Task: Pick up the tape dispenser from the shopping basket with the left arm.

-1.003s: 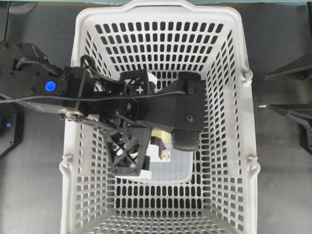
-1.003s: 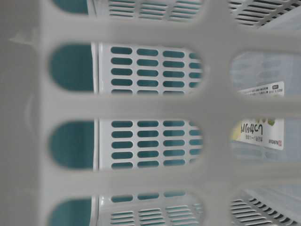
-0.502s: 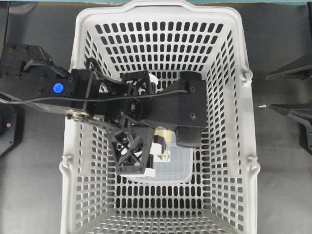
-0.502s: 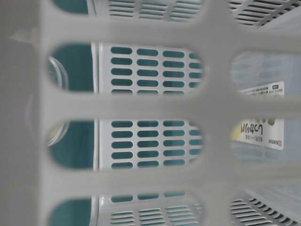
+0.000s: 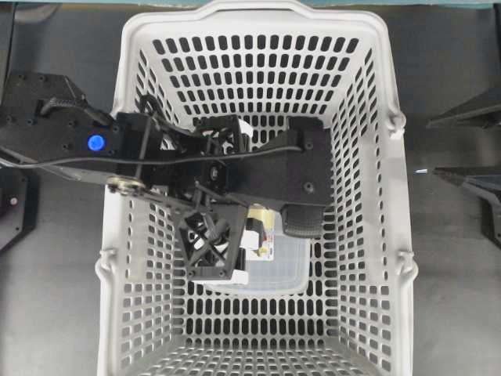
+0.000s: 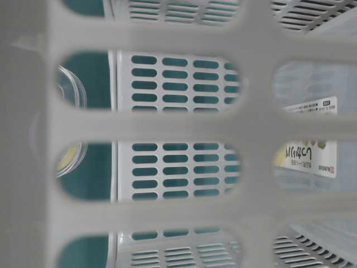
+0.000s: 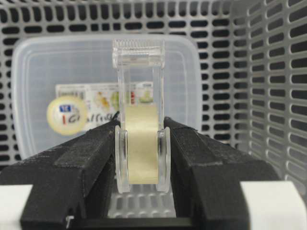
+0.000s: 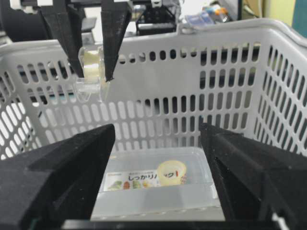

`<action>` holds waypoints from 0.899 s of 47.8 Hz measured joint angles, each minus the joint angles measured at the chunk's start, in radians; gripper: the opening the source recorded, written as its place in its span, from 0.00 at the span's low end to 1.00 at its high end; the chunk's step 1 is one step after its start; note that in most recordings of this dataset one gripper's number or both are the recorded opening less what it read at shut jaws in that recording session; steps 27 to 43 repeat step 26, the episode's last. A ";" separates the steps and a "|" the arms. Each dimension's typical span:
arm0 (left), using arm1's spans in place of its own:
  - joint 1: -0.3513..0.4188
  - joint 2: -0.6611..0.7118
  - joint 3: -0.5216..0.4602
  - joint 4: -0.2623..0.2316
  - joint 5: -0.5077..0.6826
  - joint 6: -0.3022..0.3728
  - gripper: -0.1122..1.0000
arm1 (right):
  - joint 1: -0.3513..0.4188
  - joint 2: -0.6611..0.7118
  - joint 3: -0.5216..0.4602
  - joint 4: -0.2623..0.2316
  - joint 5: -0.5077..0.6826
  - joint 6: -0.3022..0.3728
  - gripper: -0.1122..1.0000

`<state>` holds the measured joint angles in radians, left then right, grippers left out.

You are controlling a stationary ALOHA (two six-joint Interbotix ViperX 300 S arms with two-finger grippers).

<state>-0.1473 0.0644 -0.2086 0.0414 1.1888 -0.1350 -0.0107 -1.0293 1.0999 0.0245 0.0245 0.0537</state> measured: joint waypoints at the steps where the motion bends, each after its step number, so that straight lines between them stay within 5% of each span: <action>1: 0.000 0.000 0.000 0.000 0.000 0.000 0.36 | 0.000 0.000 0.002 0.000 0.000 0.000 0.73; 43: 0.000 0.002 0.002 0.000 0.000 -0.002 0.36 | 0.000 -0.014 0.002 0.000 0.000 0.000 0.73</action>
